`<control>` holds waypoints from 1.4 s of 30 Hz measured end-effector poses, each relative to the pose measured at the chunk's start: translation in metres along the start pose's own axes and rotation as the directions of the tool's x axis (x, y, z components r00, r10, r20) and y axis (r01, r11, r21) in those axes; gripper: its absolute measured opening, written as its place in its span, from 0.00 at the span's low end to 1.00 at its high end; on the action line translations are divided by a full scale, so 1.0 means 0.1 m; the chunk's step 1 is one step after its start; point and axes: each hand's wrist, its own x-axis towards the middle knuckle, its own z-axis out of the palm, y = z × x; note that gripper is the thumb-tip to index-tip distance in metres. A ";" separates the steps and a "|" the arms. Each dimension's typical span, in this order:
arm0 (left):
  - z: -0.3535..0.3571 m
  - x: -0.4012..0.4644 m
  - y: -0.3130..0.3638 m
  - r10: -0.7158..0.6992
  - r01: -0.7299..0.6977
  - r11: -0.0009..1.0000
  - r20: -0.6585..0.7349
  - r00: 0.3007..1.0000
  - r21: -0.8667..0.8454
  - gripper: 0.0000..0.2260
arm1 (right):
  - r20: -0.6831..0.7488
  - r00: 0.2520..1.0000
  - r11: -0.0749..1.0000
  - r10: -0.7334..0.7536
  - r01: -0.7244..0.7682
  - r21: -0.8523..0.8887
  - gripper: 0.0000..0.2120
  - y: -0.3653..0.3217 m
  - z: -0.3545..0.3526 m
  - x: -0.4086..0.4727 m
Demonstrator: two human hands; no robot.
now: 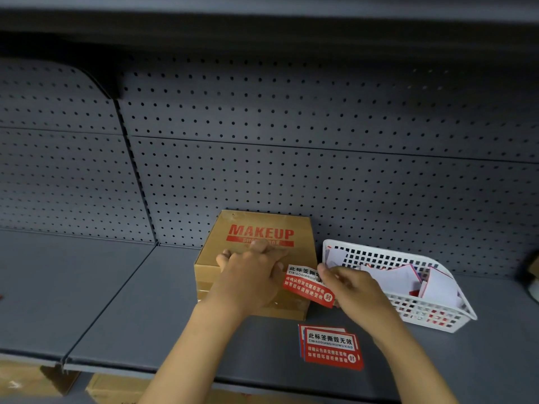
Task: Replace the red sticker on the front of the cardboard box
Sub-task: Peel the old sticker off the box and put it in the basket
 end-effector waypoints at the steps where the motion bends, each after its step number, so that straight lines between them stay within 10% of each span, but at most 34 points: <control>1: 0.01 0.00 -0.01 0.000 0.000 1.000 -0.004 1.000 -0.004 0.19 | 0.006 1.000 1.000 0.004 -0.004 0.030 0.21 0.01 0.01 0.02; 20: 0.03 0.00 -0.01 0.011 -0.011 1.000 -0.017 1.000 -0.004 0.19 | 0.100 0.994 0.943 0.050 -0.014 -0.332 0.18 -0.31 -0.01 0.11; 28: 0.03 0.02 -0.03 0.016 -0.016 1.000 -0.023 1.000 0.004 0.17 | -0.068 0.980 0.860 -0.185 0.128 -0.493 0.16 -0.84 -0.06 -0.03; 42: 0.05 0.10 -0.17 0.137 -0.156 0.892 -0.076 0.988 -0.423 0.12 | 0.007 0.983 0.841 -0.185 0.162 -0.516 0.23 -0.76 -0.16 -0.19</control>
